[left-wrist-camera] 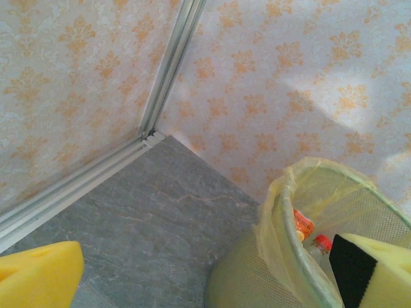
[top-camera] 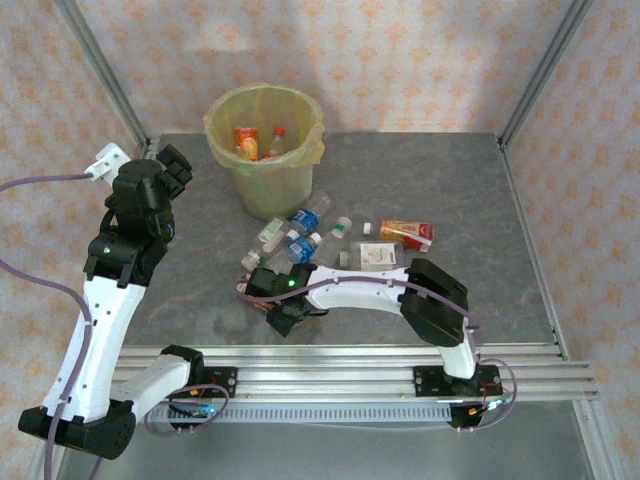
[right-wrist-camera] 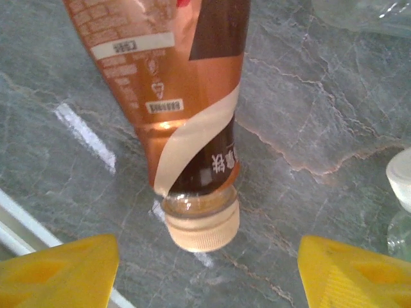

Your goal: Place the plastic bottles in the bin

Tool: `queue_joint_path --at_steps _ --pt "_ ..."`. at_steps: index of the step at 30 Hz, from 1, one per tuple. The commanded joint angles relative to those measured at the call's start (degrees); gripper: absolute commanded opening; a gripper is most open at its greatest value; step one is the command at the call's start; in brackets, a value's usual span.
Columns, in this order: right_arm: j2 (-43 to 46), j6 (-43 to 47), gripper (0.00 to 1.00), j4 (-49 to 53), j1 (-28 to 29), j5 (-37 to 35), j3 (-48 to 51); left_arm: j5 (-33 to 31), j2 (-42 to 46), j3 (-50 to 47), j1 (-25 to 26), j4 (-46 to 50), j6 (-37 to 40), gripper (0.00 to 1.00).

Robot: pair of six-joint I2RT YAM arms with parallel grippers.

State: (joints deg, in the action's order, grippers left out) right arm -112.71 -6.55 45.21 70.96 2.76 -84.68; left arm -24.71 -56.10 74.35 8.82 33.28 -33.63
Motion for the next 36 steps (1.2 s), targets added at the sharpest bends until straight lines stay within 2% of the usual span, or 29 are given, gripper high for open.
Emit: queue_joint_path --at_steps 1,11,19,32,36 --pt "-2.08 1.58 0.73 0.86 -0.03 -2.91 -3.00 -2.74 -0.07 -0.57 -0.56 0.99 -0.91 1.00" --pt "-7.16 2.91 0.68 0.39 -0.03 -6.08 -5.74 -3.13 -0.56 -0.60 -0.56 1.09 -0.65 1.00" --pt "-9.63 3.25 0.61 -1.25 -0.03 -5.93 -6.57 -3.38 -1.03 -0.49 -0.56 1.16 -0.57 1.00" --pt "-8.54 4.67 0.28 -3.02 -0.03 -4.78 -5.86 -3.31 -1.55 0.03 -0.56 1.91 -0.56 1.00" --pt "-5.22 4.17 0.23 -4.66 -0.07 -5.60 -4.52 -3.08 -1.73 0.38 -0.56 2.06 -0.44 1.00"
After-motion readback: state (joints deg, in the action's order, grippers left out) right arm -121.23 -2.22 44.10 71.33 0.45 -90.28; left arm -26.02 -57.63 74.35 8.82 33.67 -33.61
